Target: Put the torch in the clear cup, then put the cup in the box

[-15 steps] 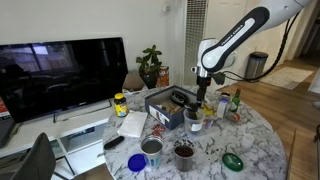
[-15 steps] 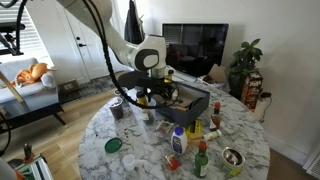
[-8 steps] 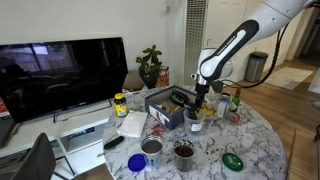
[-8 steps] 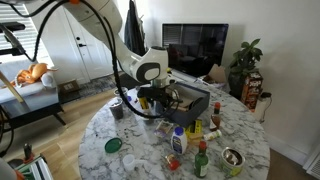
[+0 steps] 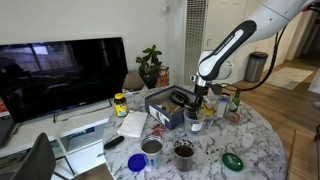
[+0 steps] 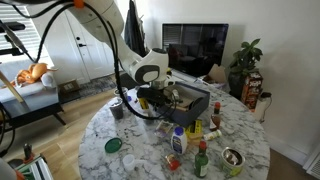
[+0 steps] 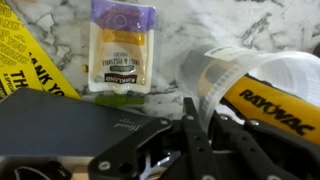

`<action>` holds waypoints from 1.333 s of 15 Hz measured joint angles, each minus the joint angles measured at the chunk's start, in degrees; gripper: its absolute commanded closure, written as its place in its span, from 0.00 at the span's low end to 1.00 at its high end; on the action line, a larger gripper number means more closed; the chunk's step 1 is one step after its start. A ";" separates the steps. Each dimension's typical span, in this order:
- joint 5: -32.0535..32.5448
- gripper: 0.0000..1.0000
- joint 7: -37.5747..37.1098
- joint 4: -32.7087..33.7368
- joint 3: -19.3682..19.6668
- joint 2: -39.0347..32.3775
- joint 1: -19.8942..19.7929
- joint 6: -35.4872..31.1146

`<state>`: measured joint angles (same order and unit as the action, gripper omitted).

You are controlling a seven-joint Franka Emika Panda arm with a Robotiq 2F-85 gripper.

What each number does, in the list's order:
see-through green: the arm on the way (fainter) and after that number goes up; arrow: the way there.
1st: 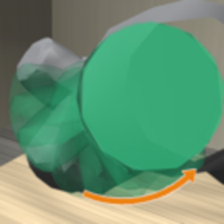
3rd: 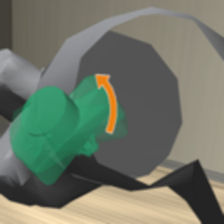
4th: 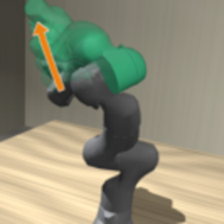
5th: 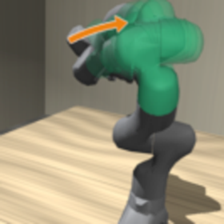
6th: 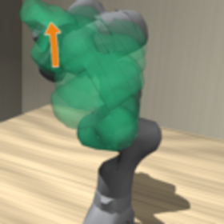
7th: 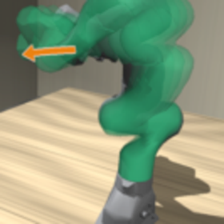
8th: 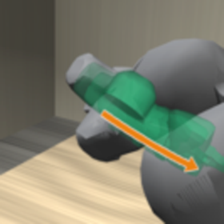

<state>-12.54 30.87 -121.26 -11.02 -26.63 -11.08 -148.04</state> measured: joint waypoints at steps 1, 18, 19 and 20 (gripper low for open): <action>-0.51 1.00 0.47 0.13 -0.47 0.16 -0.37 0.26; -6.94 0.99 2.75 5.72 2.91 18.77 0.54 27.65; -7.23 0.99 1.09 7.06 3.78 18.95 1.04 27.71; -7.89 0.99 -0.40 8.27 4.54 18.76 1.41 27.71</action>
<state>-20.44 30.47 -112.99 -6.48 -7.87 -9.67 -120.33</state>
